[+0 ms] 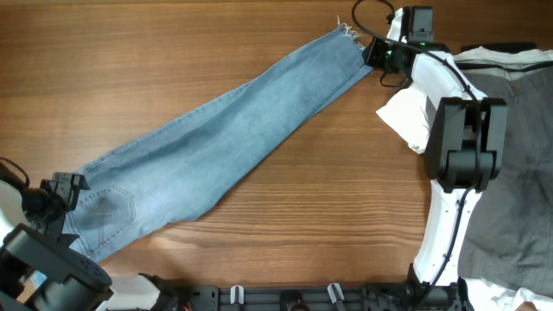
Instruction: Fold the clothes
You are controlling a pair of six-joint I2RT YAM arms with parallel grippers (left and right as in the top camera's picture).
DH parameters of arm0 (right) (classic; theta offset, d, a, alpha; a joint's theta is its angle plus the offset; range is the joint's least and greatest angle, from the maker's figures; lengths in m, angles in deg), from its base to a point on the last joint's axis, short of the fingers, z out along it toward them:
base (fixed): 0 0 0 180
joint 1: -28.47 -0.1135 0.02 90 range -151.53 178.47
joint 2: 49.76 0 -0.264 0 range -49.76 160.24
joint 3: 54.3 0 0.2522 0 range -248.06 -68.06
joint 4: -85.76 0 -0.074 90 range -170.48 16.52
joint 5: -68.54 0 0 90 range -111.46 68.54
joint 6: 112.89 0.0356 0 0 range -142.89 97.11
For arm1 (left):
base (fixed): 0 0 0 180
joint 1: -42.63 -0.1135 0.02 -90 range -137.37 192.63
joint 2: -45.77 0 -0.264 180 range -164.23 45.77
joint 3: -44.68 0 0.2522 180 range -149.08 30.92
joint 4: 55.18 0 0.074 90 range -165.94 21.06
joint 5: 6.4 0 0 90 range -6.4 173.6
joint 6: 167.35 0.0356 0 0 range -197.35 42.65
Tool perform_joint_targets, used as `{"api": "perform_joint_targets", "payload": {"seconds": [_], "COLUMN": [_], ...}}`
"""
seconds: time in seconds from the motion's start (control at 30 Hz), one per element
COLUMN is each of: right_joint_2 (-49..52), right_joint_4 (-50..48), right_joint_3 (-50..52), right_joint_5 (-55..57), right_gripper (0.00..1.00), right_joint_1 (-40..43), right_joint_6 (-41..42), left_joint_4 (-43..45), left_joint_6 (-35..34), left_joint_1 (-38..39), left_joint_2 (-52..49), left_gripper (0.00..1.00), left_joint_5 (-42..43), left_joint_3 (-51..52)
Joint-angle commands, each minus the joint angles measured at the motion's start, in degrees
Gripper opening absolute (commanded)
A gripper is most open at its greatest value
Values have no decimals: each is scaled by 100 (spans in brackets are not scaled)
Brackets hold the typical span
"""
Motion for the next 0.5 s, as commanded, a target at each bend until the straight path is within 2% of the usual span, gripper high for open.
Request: {"api": "perform_joint_targets", "payload": {"seconds": [0.0,0.07,0.1,0.13,0.2,0.37,0.47], "right_joint_2": [149,149,149,149,149,166,313], "right_joint_4": [-50,68,136,223,540,310,227], "right_joint_3": [-15,-15,-15,-15,-15,-15,-15], "right_joint_5": [-181,-369,-365,-291,166,55,-109], "right_gripper": [22,24,36,37,37,36,32], "right_joint_1": [-50,-44,-44,-44,-44,-66,-66], "right_joint_6": [59,66,72,81,485,501,516], "left_joint_4": [42,66,70,70,72,70,70], "left_joint_6": [109,109,109,109,109,109,109], "left_joint_1": [31,31,31,31,31,31,31], "left_joint_2": [103,103,103,103,103,103,103], "left_gripper": [100,100,100,100,100,100,100], "left_joint_5": [83,83,83,83,83,83,83], "left_joint_3": [-85,-85,-85,-85,-85,-85,-85]}}
